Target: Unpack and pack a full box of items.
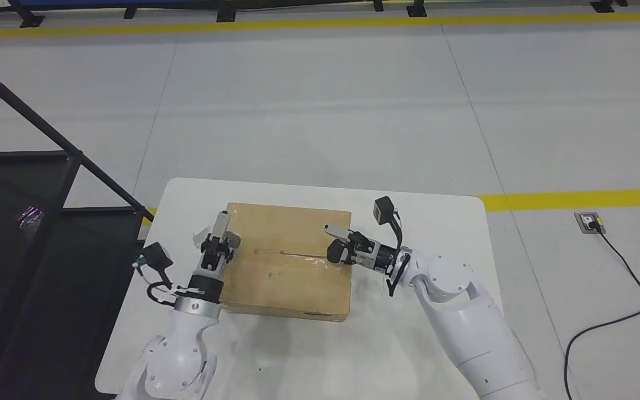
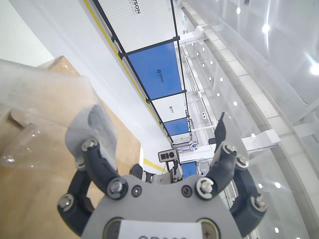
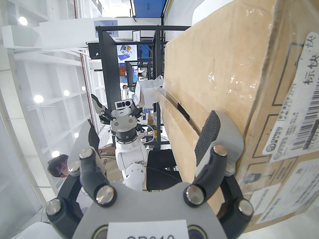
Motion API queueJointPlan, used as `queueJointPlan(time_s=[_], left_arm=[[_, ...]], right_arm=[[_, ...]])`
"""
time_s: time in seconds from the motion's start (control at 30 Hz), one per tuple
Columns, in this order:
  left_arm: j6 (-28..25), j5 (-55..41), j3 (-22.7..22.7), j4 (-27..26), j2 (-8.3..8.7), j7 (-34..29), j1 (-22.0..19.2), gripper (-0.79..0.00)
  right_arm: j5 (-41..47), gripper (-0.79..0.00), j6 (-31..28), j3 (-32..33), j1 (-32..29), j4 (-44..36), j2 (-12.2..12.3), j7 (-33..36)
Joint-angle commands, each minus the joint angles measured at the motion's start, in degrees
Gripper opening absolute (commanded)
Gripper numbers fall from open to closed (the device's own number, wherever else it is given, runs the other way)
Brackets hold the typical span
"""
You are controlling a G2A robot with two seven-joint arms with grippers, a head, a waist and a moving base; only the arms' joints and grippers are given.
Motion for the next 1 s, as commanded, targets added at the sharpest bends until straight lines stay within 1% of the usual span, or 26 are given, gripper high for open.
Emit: queueJointPlan(time_s=[0.0, 0.23, 0.63, 0.97], left_arm=[[0.20, 0.88, 0.56, 0.10, -0.13, -0.36, -0.13, 0.000], [1.07, 4.65, 2.66, 0.94, -0.64, -0.95, -0.66, 0.000], [3.35, 9.34, 4.43, 2.45, -1.38, -2.03, -1.64, 0.000], [5.53, 12.64, 6.82, 4.63, -2.35, -1.10, -3.85, 0.000]], right_arm=[[0.00, 0.000, 0.00, 0.00, 0.00, 0.00, 0.00, 0.00], [0.00, 0.000, 0.00, 0.00, 0.00, 0.00, 0.00, 0.00], [0.00, 0.000, 0.00, 0.00, 0.00, 0.00, 0.00, 0.00], [0.00, 0.000, 0.00, 0.00, 0.00, 0.00, 0.00, 0.00]])
